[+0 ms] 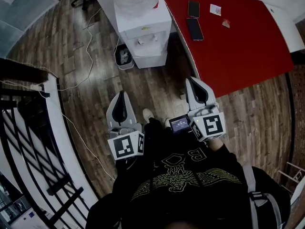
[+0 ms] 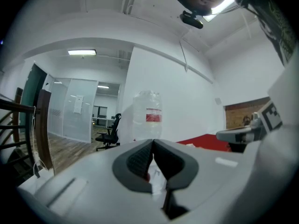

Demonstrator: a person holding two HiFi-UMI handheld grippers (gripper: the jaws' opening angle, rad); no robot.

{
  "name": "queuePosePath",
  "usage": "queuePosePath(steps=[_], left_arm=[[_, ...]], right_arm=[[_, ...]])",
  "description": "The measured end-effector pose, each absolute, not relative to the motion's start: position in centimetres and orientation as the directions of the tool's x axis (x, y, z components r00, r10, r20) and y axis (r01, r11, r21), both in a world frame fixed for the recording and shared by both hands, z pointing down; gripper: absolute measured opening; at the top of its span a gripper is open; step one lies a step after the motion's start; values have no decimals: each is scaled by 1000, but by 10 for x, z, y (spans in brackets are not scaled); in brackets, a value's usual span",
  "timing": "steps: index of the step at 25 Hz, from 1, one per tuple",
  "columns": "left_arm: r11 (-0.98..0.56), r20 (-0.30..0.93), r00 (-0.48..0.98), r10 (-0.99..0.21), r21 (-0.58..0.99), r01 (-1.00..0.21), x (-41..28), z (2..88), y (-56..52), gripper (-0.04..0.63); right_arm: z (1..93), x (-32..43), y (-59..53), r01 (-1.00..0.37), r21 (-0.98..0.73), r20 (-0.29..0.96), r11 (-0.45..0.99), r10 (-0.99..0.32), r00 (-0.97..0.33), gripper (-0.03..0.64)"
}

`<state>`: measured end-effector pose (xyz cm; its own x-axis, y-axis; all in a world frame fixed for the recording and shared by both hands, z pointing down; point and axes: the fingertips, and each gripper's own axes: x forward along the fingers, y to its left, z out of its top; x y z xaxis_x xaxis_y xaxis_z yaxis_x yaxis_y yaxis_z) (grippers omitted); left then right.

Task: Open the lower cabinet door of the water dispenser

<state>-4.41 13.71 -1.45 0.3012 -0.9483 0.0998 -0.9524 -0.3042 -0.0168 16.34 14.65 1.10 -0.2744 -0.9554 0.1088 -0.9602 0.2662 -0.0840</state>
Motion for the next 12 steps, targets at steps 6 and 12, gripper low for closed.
queuePosePath(steps=[6, 12], left_arm=[[-337, 155, 327, -932, -45, -940, -65, 10, 101, 8], [-409, 245, 392, -887, -22, -912, -71, 47, 62, 8]], right_arm=[[21, 132, 112, -957, -60, 179, 283, -940, -289, 0], [41, 118, 68, -960, -27, 236, 277, -932, -276, 15]])
